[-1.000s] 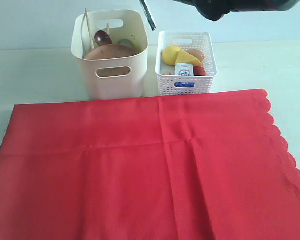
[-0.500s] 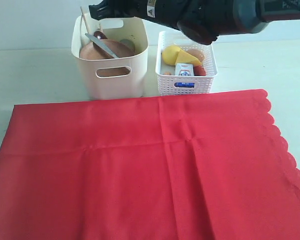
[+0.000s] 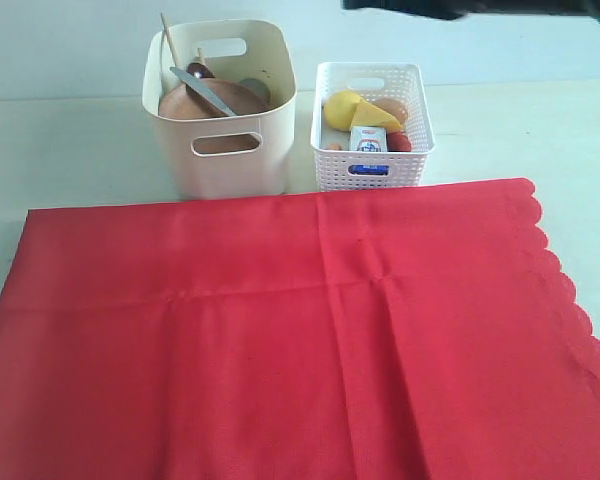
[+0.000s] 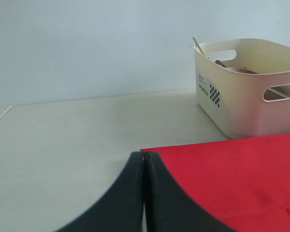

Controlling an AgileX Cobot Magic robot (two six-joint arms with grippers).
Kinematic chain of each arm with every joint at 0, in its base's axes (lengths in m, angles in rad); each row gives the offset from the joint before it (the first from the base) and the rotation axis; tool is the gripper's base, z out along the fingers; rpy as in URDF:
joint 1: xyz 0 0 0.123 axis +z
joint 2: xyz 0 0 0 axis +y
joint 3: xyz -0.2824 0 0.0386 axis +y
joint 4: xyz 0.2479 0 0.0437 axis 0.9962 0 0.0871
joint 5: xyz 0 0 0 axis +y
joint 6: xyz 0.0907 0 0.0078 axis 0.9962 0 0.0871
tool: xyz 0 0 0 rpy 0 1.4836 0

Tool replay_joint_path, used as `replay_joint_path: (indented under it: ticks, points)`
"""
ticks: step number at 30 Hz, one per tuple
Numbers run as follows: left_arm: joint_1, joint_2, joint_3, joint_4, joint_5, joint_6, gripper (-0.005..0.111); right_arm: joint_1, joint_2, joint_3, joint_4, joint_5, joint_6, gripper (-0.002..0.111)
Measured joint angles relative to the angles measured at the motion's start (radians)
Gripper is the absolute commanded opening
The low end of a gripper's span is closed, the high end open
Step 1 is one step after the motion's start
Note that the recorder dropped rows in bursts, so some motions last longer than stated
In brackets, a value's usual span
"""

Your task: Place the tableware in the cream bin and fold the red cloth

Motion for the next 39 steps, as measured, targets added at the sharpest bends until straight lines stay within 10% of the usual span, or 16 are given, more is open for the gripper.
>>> replay_joint_path:
  ticks: [11, 29, 39]
  points:
    - [0.000, 0.000, 0.000, 0.000, 0.000, 0.000, 0.000, -0.103, -0.076, 0.498, 0.002, -0.057, 0.098, 0.000]
    - [0.000, 0.048, -0.008, -0.304, -0.250, -0.184, 0.000, -0.103, 0.122, 0.526, 0.002, -0.167, 0.082, 0.000]
    - [0.000, 0.612, -0.023, -0.294, -0.311, -0.166, 0.066, -0.103, 0.123, 0.526, 0.002, -0.193, 0.080, 0.000]
